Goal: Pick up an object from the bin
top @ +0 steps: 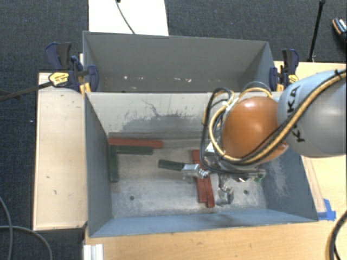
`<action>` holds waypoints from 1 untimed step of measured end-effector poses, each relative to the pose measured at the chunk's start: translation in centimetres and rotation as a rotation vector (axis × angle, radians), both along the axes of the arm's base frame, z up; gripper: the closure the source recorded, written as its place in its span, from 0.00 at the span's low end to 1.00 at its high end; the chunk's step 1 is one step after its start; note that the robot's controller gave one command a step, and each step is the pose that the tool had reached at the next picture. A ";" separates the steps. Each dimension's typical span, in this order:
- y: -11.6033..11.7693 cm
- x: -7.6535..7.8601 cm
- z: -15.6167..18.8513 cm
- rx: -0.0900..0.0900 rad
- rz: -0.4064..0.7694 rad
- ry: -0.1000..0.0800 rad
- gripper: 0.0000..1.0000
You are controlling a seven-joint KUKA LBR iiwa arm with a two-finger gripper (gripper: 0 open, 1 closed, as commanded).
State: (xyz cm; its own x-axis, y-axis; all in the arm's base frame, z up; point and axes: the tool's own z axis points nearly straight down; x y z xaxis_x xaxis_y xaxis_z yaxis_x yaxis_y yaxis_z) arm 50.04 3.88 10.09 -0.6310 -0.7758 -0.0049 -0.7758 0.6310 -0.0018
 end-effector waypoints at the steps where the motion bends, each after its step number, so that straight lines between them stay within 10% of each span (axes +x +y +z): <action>1: -2.1 1.5 -0.1 -0.003 0.399 0.001 0.00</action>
Offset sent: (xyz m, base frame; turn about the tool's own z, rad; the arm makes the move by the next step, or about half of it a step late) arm 0.0143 -0.0204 -0.0009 -0.4015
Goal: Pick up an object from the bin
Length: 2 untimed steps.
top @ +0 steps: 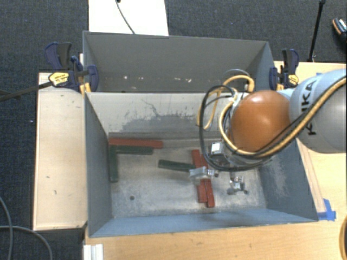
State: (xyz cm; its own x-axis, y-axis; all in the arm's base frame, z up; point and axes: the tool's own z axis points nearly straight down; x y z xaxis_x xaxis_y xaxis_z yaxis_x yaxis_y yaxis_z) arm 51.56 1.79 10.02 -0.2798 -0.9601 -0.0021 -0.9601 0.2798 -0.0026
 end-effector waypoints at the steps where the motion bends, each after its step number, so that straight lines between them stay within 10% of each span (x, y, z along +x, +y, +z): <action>1: 1.3 -1.0 -3.1 0.001 0.112 0.006 0.00; 2: 1.3 -1.0 -3.1 -0.001 0.108 0.006 0.00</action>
Offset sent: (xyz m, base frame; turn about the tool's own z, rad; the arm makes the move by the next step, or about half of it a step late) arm -0.0091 0.0112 -0.0302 -0.1147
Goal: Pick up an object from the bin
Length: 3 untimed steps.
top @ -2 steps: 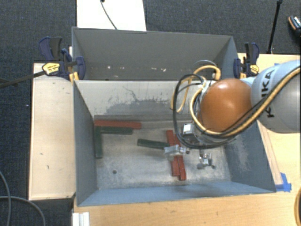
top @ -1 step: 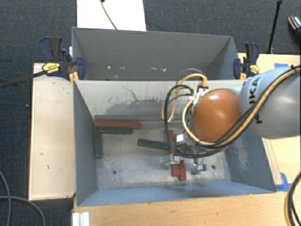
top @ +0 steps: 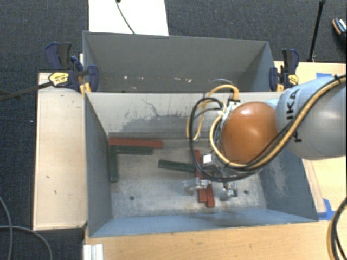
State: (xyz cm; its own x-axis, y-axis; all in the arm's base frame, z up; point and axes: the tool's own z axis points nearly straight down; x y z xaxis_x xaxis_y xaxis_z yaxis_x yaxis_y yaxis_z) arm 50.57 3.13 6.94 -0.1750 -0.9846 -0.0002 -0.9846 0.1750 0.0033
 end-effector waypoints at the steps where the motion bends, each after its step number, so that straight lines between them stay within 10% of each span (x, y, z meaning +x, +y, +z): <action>1: 0.0 0.0 0.0 -0.001 -0.003 0.000 1.00; 2: 0.0 0.2 9.1 0.001 -0.009 -0.011 1.00; 3: 0.1 0.3 11.0 0.001 -0.017 -0.007 1.00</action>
Offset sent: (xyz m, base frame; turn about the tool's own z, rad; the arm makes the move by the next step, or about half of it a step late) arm 0.0000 0.0000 0.0000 0.0000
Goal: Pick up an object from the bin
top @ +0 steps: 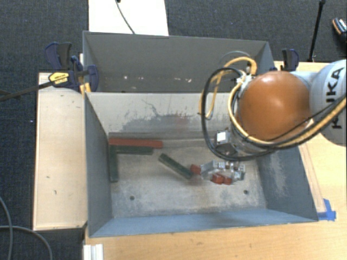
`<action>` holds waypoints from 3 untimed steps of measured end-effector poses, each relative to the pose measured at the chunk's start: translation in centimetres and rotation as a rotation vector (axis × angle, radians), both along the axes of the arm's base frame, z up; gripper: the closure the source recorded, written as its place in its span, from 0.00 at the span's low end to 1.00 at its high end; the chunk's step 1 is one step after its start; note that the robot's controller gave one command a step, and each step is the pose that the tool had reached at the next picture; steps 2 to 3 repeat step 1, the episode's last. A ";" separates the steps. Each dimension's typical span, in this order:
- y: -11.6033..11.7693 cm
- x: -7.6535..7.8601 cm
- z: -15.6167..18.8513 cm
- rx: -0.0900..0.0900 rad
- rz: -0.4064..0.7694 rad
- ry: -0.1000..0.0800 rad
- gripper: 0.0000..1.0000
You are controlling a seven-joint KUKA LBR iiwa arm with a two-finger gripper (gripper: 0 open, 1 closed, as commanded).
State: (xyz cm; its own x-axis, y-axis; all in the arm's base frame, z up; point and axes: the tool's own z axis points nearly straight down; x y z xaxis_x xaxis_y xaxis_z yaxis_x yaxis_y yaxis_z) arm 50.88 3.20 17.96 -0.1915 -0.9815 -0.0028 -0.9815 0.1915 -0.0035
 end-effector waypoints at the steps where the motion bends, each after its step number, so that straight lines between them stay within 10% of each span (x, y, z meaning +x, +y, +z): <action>1: 0.0 0.1 0.4 0.001 -0.010 0.000 1.00; 3: 0.0 0.1 0.4 0.001 -0.010 0.000 1.00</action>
Offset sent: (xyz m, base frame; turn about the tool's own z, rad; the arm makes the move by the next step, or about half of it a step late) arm 0.0001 0.0000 0.0038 0.0000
